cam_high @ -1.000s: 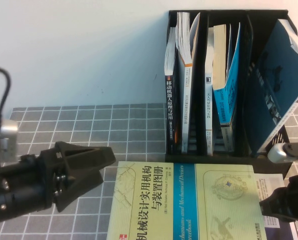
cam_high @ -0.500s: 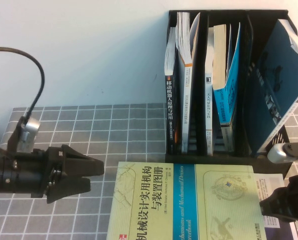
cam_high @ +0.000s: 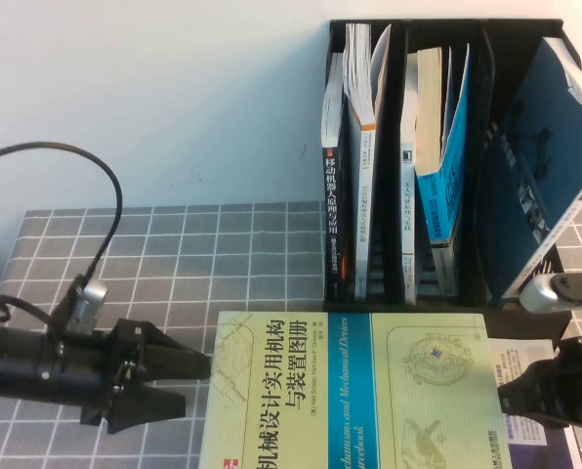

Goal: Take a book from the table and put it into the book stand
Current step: Push book with right arm, then pick up the book with your left arm

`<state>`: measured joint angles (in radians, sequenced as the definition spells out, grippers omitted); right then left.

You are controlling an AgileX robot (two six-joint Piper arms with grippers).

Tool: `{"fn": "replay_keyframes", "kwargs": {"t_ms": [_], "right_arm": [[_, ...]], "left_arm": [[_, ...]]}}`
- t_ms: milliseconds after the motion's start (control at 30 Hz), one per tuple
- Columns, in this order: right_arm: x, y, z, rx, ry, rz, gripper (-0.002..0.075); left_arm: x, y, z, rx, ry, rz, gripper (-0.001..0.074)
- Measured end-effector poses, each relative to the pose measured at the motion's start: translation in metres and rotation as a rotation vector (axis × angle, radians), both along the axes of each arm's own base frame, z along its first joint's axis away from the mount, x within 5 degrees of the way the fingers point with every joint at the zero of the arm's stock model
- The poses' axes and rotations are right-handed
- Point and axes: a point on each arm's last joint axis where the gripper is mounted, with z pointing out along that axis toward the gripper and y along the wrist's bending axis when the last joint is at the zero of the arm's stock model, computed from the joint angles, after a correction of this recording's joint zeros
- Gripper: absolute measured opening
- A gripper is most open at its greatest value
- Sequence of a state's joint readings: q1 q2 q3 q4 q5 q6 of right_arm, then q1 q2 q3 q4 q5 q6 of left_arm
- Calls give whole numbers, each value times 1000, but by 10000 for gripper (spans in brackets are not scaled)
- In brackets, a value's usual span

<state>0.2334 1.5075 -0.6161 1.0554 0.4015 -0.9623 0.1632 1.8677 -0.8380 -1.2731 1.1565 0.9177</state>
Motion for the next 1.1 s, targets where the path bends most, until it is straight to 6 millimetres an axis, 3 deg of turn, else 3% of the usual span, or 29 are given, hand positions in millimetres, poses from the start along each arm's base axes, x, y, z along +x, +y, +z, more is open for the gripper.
{"fn": "replay_keyframes", "kwargs": {"t_ms": [333,567,867,1100], "right_arm": [[0,0,0,0,-2,2,-2],[1,0,0,-10,-13,-3,-2],[5,2,-18,-4,67,-17,-2],[7,3,-18,3,61,-19,-2]], "left_arm": [[9,-1,-38,-60,37,48,593],[12,-2,-37,-77,29,72,593],[8,-32,-37,-71,15,-30,593],[8,-34,-37,-70,11,-39,593]]}}
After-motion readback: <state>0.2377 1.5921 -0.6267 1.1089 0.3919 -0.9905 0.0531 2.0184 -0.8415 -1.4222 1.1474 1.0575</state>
